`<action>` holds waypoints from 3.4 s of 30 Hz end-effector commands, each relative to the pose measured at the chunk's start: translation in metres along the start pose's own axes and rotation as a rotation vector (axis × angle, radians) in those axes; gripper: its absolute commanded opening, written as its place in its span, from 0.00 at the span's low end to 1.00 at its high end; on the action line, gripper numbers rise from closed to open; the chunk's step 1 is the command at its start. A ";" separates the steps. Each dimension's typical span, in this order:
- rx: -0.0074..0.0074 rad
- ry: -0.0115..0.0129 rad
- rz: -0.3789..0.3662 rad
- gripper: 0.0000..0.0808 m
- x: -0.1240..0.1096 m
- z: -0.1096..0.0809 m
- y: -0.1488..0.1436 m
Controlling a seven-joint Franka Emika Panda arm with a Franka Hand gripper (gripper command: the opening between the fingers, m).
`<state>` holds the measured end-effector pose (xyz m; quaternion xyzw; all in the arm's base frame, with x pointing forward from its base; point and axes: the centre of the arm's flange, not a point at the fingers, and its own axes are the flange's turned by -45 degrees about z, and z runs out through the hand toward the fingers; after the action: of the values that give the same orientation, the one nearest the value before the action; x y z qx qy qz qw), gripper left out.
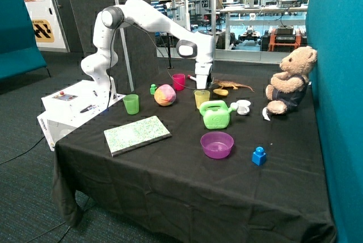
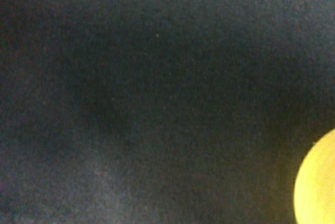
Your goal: Stack the cups
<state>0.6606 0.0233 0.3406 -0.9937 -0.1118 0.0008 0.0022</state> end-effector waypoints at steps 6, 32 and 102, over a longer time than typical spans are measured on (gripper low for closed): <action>-0.0045 0.0011 0.001 0.45 0.003 0.018 -0.004; -0.0045 0.0011 0.008 0.00 0.009 0.010 -0.004; -0.0045 0.0012 0.051 0.00 -0.149 -0.162 0.014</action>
<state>0.5633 -0.0160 0.4821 -0.9954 -0.0962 0.0005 0.0015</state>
